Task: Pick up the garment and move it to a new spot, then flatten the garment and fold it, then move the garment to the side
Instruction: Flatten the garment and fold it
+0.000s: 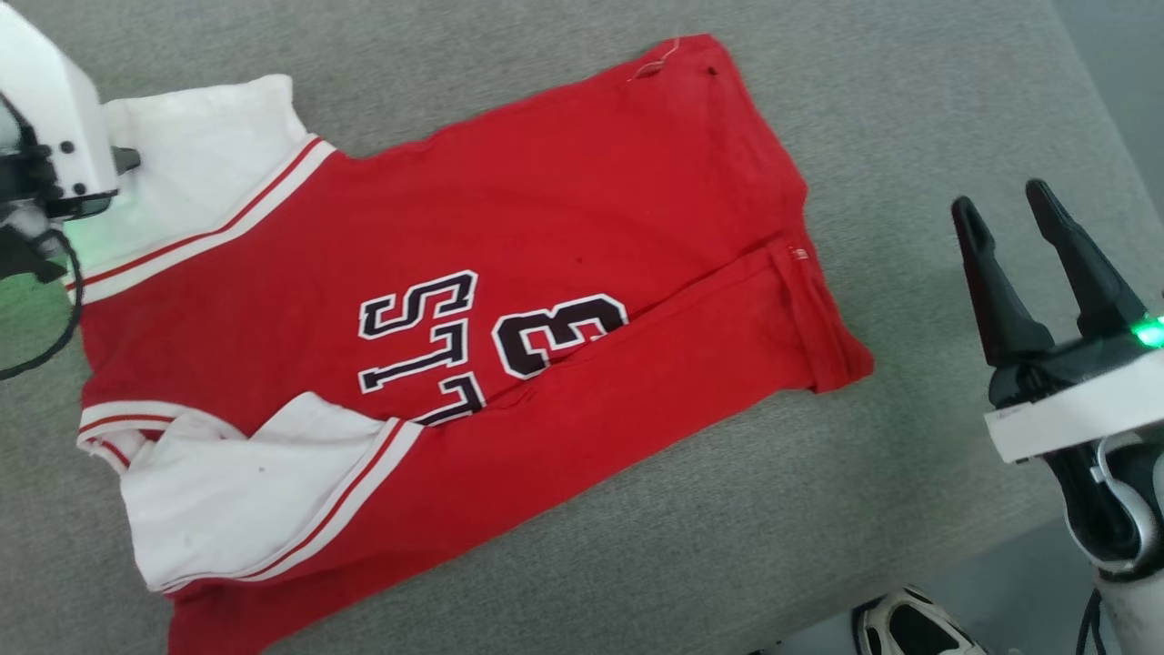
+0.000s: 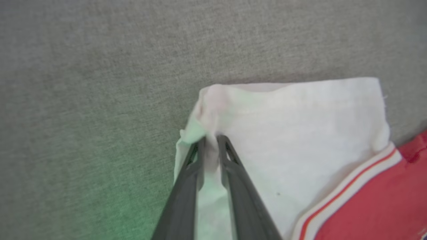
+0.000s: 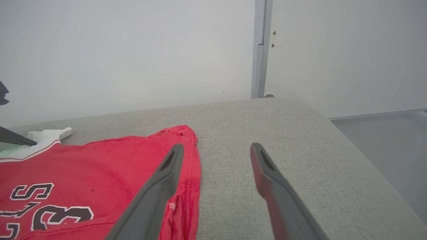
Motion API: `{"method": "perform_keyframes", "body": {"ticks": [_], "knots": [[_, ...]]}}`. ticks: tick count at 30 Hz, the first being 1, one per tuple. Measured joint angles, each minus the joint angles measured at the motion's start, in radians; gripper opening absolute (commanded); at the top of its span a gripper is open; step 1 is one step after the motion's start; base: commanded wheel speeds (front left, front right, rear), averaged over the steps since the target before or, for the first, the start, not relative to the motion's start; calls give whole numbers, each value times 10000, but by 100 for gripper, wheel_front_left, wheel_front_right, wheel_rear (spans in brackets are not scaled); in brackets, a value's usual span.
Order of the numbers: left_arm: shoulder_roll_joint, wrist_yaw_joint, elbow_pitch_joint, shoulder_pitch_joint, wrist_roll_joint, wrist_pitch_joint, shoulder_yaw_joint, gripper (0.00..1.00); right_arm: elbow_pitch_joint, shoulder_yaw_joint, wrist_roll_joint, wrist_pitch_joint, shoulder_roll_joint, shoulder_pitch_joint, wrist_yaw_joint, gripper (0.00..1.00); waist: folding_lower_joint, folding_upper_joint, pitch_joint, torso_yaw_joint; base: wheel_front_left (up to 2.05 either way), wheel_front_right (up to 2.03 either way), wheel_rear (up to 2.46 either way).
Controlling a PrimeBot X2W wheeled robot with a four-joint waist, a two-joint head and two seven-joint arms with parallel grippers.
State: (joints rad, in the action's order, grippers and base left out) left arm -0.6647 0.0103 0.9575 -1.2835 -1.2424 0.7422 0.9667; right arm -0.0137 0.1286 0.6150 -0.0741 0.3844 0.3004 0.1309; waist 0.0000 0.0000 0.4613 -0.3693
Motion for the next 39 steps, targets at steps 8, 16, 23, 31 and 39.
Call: {"method": "perform_keyframes", "body": {"ticks": [8,16,23,31,39], "knots": [[403,-295,-12,-239,-33,-391,-40,0,-12,767,86,717,571,1143,0,100,0,0,291,484,0,0,0],[882,-667,-31,-683,136,-671,36,0,1726,2746,846,2915,1394,4147,0,100,0,0,626,999,0,0,0],[1521,-965,-113,-1220,224,-892,119,0,4238,4500,1501,4913,1860,7031,0,100,0,0,1046,1638,0,0,0],[2052,-1246,-198,-1653,295,-1183,194,0,5649,6138,2648,7135,1983,8729,0,100,0,0,1504,2295,0,0,0],[2313,-1381,-113,-1739,290,-1547,232,0,5862,7198,3269,7294,2408,9366,2,0,0,0,1627,2586,0,0,0]]}}
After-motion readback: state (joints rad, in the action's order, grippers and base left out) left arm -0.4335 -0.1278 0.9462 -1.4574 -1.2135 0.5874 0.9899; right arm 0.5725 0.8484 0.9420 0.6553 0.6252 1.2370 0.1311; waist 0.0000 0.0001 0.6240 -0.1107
